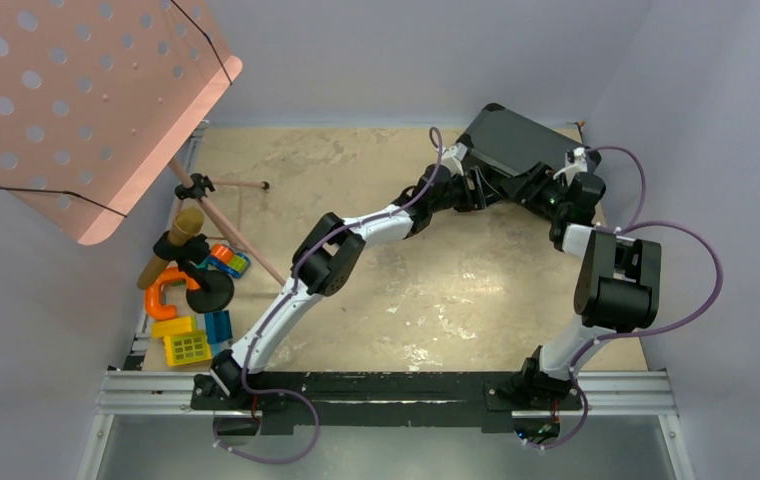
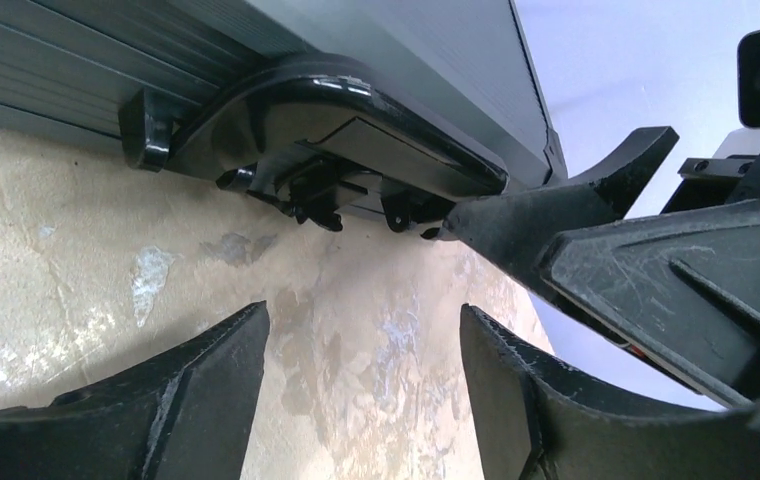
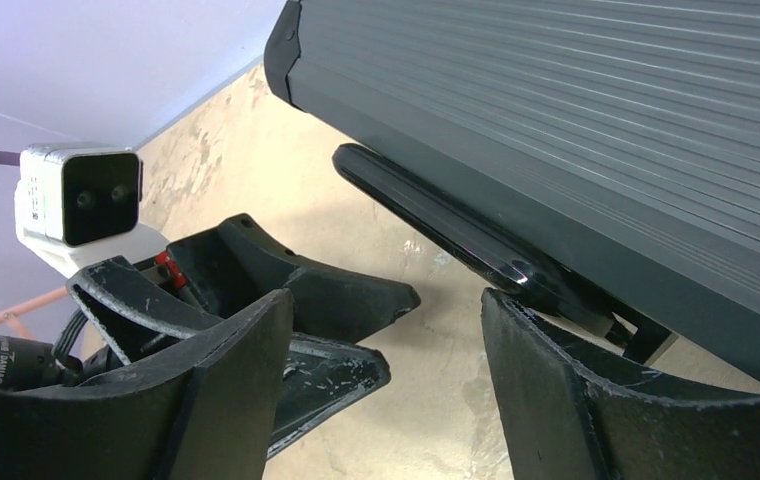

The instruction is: Pack up texas hold em set

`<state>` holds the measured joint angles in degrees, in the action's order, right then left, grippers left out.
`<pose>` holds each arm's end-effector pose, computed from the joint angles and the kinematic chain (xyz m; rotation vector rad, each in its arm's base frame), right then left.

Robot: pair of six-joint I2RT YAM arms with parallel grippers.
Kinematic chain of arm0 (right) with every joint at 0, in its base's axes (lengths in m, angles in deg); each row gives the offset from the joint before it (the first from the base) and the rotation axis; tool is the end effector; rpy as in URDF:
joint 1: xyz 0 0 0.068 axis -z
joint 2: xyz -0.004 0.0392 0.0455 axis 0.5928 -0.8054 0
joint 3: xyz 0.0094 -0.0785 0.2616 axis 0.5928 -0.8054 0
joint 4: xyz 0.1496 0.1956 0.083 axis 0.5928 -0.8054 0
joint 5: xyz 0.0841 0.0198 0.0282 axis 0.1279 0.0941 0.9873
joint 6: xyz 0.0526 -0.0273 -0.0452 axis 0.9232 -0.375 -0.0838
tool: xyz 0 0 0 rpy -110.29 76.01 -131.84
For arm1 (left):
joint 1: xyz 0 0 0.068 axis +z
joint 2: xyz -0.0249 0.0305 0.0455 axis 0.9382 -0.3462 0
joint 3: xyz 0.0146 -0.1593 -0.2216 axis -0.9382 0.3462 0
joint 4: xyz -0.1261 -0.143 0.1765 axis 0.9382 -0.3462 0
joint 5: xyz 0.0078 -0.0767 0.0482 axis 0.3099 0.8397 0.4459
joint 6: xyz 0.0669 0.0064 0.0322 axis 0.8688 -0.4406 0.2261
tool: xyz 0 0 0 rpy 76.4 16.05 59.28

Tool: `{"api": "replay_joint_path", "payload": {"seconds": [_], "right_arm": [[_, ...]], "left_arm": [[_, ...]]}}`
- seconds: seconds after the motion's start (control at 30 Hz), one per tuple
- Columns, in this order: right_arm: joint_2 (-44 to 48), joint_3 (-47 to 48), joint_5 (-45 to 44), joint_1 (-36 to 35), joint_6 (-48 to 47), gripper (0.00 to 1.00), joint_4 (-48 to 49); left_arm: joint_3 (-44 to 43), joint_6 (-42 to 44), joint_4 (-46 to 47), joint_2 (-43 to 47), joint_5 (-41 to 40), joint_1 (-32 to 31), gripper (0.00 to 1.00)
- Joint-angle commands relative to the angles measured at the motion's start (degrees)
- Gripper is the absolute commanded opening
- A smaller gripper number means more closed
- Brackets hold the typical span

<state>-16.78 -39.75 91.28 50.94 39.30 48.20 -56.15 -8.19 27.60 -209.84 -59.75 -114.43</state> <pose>0.3749 -0.0621 0.1858 0.3922 1.8551 0.7718 0.4329 -0.4519 0.1321 0.1032 1.9727 -1.4171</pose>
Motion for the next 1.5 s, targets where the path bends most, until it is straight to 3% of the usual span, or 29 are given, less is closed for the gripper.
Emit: {"api": "replay_joint_path", "payload": {"seconds": [0.0,0.2,0.37,0.57,0.9,1.23,1.47], "right_arm": [[-1.21,4.39,-2.35,0.23,-2.09,0.73,-3.14],[-1.02,6.96,-7.06,0.14,-4.83,0.68,-14.23],[0.73,7.69,-11.11,-0.34,-8.09,0.65,-19.91],[-0.98,11.56,-14.71,-1.42,-9.90,0.59,-25.73],[-4.05,11.07,-14.70,-3.53,-1.95,0.57,-17.83],[-5.94,11.01,-20.06,-7.51,-1.50,0.55,-11.04],[-6.50,13.00,-23.02,-8.80,-2.32,0.43,-12.59]], "left_arm": [[-4.14,-1.91,4.04,-2.03,-2.88,-0.35,0.74],[-1.66,-2.21,12.72,-1.18,-5.07,0.39,0.68],[-4.11,-1.73,12.85,-1.44,-6.30,2.30,0.54],[-6.79,-3.83,12.25,-2.54,-6.23,3.37,0.50],[-4.08,-5.28,15.43,-0.61,-3.18,3.64,0.48],[4.83,1.63,18.71,5.81,1.43,3.90,0.46],[14.56,4.38,24.54,11.94,2.93,3.99,0.45]]}}
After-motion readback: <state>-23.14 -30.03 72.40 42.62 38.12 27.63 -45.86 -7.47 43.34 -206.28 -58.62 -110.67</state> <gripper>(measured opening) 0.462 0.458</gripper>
